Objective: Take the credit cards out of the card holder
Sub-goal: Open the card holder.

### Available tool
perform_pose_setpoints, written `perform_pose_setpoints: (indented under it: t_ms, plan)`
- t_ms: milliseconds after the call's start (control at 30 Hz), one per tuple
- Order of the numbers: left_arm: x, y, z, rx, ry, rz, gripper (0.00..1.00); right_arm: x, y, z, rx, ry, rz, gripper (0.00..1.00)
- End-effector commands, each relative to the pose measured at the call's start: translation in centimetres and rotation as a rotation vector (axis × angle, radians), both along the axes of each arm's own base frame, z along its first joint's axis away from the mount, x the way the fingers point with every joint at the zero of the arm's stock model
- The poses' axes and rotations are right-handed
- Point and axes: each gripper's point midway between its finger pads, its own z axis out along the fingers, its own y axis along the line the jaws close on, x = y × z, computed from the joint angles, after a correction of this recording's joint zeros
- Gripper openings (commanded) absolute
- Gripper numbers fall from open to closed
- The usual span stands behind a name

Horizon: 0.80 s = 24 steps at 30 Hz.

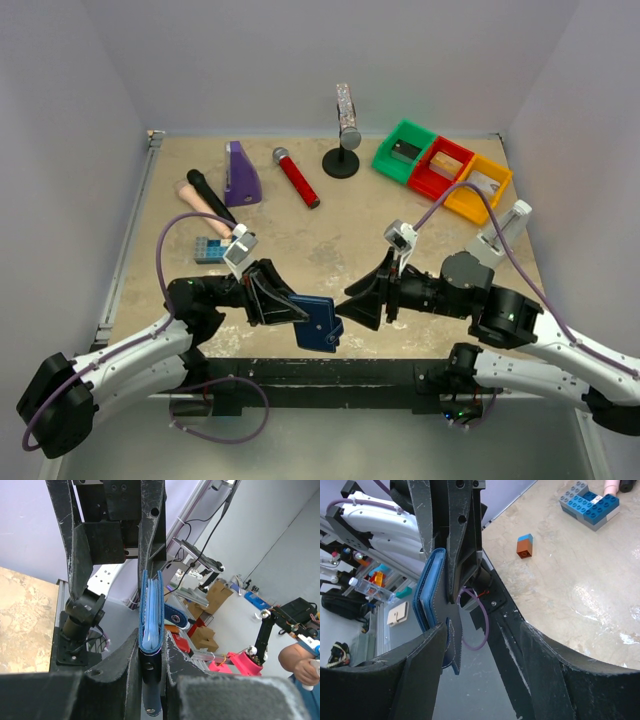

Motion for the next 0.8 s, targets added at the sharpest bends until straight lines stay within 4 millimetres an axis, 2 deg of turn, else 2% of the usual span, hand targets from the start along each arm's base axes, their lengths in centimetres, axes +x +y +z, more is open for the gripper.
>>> perform_pose_setpoints:
  t_ms: [0, 333, 567, 767]
  plan:
    - [-0.2, 0.3, 1.1, -0.047, -0.048, 0.009, 0.0, 0.0, -0.4, 2.0, 0.09, -0.023, -0.013, 0.65]
    - [-0.2, 0.3, 1.0, -0.041, -0.045, 0.013, 0.0, 0.0, -0.3, 2.5, 0.089, -0.032, -0.009, 0.66]
    - [-0.1, 0.3, 1.4, -0.048, -0.041, 0.015, 0.0, -0.1, 0.8, 1.4, 0.043, -0.004, 0.026, 0.66]
    - [0.0, 0.3, 1.7, -0.052, -0.043, 0.019, 0.0, -0.6, 1.5, 1.3, 0.04, 0.007, 0.068, 0.66]
